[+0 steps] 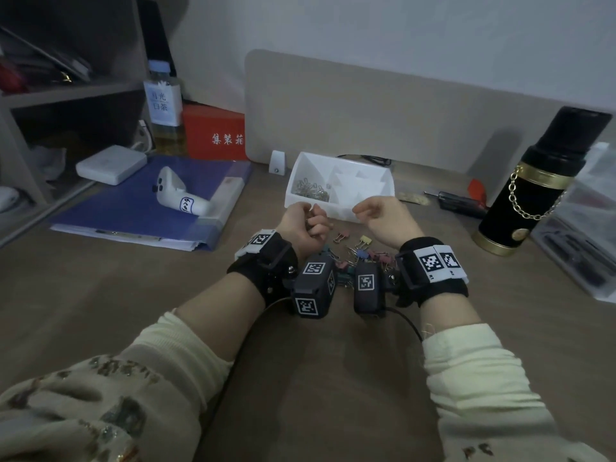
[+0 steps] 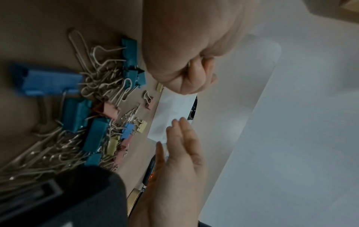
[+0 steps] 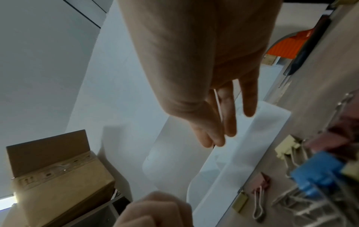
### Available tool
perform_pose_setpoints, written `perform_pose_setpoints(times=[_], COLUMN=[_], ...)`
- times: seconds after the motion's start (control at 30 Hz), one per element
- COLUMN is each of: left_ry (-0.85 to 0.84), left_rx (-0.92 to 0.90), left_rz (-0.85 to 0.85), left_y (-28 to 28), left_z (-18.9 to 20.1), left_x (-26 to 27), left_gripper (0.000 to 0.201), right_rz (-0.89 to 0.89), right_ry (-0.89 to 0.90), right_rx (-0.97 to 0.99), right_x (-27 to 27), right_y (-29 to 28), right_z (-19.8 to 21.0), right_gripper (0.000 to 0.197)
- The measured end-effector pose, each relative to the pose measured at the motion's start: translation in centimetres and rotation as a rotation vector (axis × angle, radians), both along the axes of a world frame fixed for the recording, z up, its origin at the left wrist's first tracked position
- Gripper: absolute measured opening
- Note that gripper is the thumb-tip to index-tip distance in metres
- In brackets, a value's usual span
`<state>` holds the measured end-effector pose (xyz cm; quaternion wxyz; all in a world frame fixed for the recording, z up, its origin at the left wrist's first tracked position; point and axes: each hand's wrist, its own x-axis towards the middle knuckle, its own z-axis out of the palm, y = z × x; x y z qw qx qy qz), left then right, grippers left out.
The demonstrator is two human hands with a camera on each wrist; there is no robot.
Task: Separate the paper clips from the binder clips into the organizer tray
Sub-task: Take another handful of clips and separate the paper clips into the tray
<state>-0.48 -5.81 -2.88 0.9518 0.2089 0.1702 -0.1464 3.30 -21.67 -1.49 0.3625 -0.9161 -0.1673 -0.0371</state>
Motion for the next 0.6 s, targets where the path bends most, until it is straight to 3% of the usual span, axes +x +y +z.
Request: perform_pose_setpoints(times=[0.13,0.27,0.43,0.6], left_ry=[0.010,0.007,0.008,0.013], left_rx=[0.052,0.113,0.122,0.126], left_rz=[0.002,-0.007,-0.010,-0.001], left_y=[0.1,0.1,0.2,0.3], left_z=[-0.4,-0.5,-0.6,-0.7], left_x=[0.3,0.5,0.7,0.8], left_gripper=[0.039,0.039,0.039,0.037], right_rz=[0.003,0.051,0.025,-0.015], right_ry=[0.163,0.272,0.225,0.157], right_rx=[-0.205,-0.271,-0.299,-0.283], right_x=[0.0,-0.1,-0.4,-0.3], right_y=[-0.9,-0.8,-0.1,0.2], right_z=[-0.3,-0.6,-0.7,-0.6], right_gripper=[0.042,0.035,0.018,0.023])
